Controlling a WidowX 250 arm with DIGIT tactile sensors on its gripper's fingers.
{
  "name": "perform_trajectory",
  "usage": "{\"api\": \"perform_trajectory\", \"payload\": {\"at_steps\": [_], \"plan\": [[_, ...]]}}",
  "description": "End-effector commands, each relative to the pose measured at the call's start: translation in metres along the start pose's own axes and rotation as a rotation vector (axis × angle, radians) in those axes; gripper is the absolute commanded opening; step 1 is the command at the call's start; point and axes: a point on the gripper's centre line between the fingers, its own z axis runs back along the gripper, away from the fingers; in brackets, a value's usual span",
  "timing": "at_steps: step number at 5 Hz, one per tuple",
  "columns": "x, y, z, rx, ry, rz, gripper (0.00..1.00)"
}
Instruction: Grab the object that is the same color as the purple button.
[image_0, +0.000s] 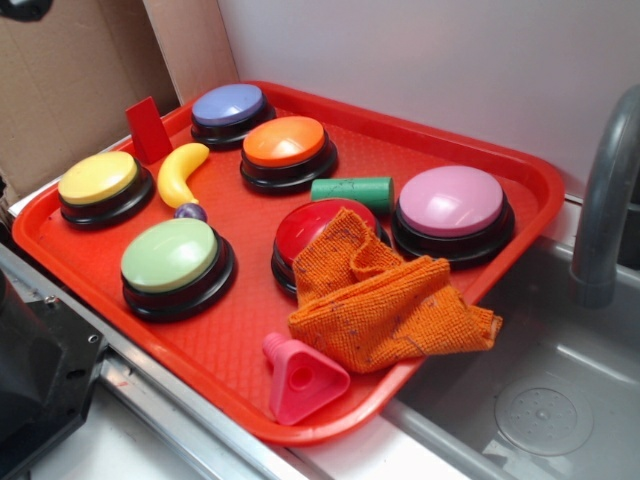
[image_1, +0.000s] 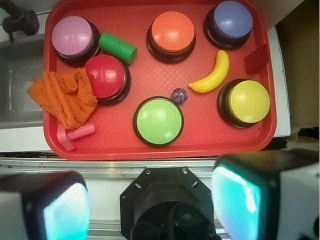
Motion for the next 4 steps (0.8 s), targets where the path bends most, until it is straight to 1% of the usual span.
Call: {"api": "perform_trajectory", "payload": {"at_steps": [1,2,3,4], "plan": [[0.0,0.0,0.0,0.0,0.0,0.0,1.0],[0.009,0.009,-0.018,-0.008,-0.042,0.171,1.0],[0.017,0.023,-0.036,0.023,-0.055,0.328,1.0],[0.024,0.035,-0.06,0.064,-0.099,0.493,1.0]]}}
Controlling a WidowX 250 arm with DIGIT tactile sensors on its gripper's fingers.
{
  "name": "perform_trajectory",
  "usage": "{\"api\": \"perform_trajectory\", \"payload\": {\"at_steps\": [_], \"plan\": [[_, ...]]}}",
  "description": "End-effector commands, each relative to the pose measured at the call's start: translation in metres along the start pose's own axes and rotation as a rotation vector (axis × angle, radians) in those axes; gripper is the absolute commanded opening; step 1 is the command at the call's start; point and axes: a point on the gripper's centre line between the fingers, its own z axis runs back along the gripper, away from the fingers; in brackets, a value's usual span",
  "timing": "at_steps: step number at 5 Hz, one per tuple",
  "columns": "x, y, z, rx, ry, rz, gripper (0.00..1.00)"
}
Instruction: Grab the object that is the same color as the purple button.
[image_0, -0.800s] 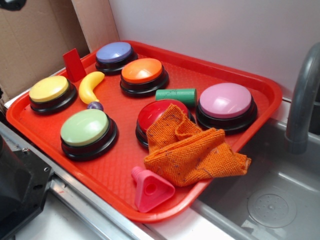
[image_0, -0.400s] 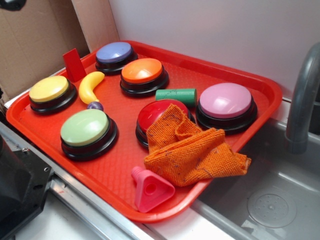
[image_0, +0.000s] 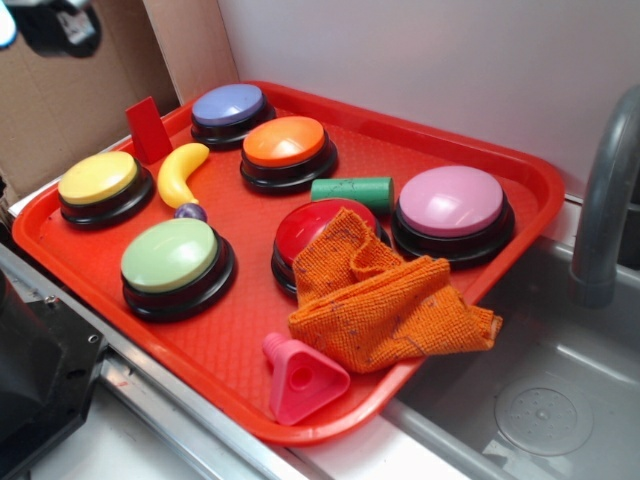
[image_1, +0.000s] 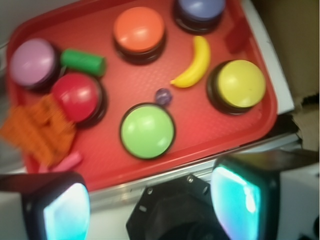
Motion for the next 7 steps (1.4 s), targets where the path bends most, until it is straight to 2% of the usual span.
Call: {"api": "perform_trajectory", "payload": {"at_steps": [1,2,4,6,7], "plan": [[0.026,0.014,-0.053,0.034,-0.108,0.325,1.0],[0.039,0.023,-0.076,0.081,-0.105,0.399,1.0],[0.056,0.031,-0.124,0.084,-0.08,0.442,1.0],[0.061,0.025,-0.162,0.095,-0.046,0.438,1.0],[0.061,0.02,-0.175,0.071,-0.023,0.421,1.0]]}}
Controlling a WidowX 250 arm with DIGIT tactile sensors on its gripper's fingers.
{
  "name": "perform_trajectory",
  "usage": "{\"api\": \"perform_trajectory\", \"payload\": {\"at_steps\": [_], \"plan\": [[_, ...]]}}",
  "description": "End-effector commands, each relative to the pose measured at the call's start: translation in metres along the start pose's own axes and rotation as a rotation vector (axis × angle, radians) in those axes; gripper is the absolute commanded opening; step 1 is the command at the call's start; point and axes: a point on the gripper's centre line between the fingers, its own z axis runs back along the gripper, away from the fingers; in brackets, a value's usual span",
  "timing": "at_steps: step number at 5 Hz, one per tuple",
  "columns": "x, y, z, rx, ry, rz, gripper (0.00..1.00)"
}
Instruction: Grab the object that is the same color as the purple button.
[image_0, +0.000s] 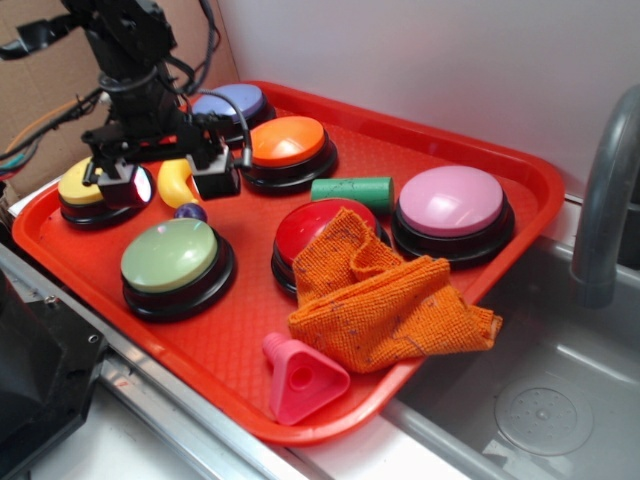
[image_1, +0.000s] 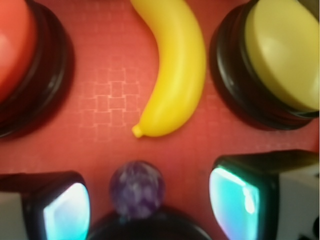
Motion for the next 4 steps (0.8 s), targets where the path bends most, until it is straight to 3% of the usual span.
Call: {"api": "perform_trajectory", "payload": {"at_steps": [1,2,3,4], "plan": [[-0.003,-0.007,-0.017,-0.027,0.023,-0.031,1.0],[-0.006,-0.008,-0.023,-0.041,0.047,-0.048,1.0],[-0.006,-0.007,-0.021,-0.066,0.042,-0.054,0.01],[-0.003,-0.007,-0.01,-0.077,0.028,-0.078,0.0]]}}
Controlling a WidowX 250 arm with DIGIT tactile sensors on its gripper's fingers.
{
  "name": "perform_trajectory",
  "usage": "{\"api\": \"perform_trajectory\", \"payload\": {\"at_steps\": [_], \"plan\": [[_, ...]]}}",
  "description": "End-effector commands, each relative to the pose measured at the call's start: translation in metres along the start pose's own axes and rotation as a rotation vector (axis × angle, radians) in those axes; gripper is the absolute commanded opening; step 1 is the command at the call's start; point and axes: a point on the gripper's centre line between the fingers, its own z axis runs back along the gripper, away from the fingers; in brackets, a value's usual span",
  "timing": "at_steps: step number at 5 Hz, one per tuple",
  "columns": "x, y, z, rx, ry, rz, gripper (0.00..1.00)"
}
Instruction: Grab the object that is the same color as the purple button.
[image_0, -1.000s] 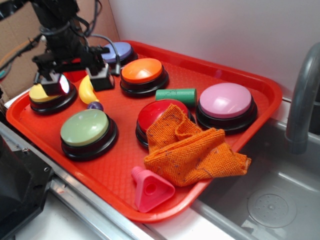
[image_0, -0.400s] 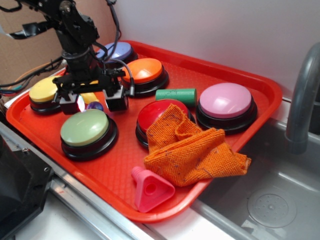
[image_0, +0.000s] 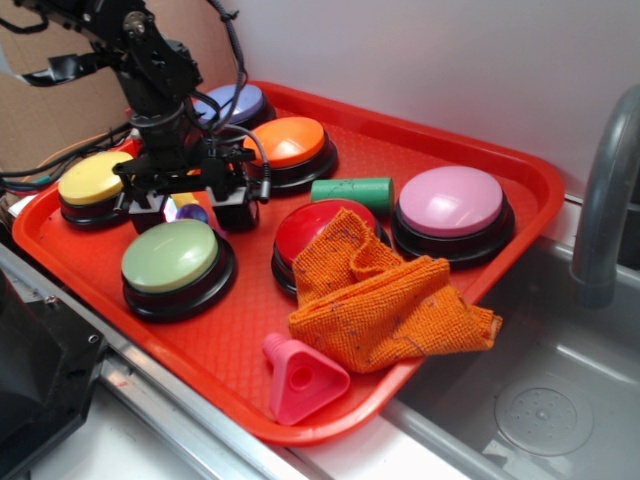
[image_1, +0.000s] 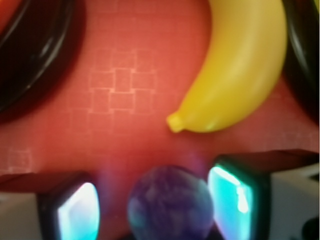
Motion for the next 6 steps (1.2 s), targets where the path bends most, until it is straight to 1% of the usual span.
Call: {"api": "perform_trajectory", "payload": {"at_steps": [1,2,3,4,5,6], "plan": [[0.011,-0.002,0.036,-0.044,0.025,-0.187,0.0],[0.017,-0.009,0.078,-0.022,0.0,-0.321,0.0],[0.019,-0.018,0.116,-0.013,0.014,-0.465,0.0],[0.014,-0.025,0.144,-0.038,0.038,-0.587,0.0],[0.009,-0.029,0.171,-0.05,0.024,-0.674,0.0],[0.006,-0.032,0.179,-0.063,-0.001,-0.694,0.0]]}}
